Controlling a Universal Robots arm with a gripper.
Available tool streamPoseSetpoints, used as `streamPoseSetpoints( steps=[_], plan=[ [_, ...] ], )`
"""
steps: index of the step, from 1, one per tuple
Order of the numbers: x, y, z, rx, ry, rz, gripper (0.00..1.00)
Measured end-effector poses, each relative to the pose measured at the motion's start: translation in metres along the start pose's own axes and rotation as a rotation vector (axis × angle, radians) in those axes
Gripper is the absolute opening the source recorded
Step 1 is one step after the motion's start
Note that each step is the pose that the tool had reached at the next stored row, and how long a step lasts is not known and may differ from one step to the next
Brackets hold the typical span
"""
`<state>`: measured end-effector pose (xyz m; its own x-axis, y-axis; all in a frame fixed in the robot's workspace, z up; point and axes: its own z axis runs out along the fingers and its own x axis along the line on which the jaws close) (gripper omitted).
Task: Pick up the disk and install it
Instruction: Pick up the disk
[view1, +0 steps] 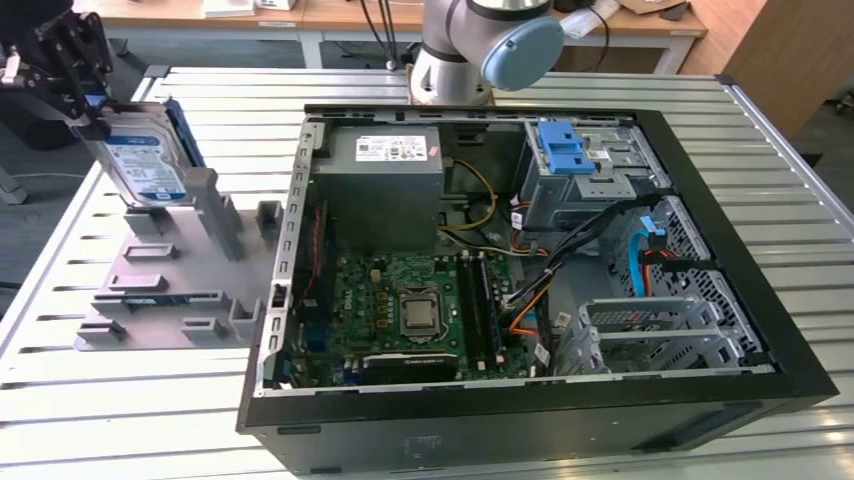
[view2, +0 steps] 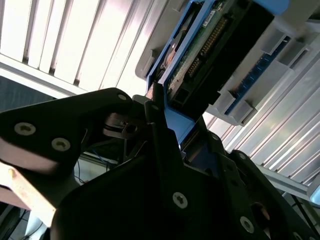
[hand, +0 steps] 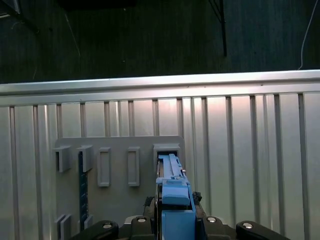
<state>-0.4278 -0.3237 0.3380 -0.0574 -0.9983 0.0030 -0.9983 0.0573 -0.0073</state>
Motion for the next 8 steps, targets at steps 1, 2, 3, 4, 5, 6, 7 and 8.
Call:
streamPoseSetpoints(
  steps=[1,2,3,4,5,6,7,8],
  plan=[
    [0.0000,0.0000,-0.0009,0.0001,0.0000,0.000,0.36],
    [0.0000,0.0000,-0.0019,0.0001,0.0000,0.000,0.36],
    [0.0000,0.0000,-0.0028,0.0000,0.0000,0.000,0.36],
    [0.0000,0.0000,-0.0030,0.0003,-0.0001,0.000,0.36],
    [0.0000,0.0000,-0.0030,0.0003,-0.0002,0.000,0.36],
    [0.0000,0.0000,-0.0030,0.0004,-0.0002,0.000,0.36],
    [0.0000,0.0000,-0.0031,0.0003,-0.0002,0.000,0.36],
    [0.0000,0.0000,-0.0032,0.0000,0.0000,0.000,0.36]
  ],
)
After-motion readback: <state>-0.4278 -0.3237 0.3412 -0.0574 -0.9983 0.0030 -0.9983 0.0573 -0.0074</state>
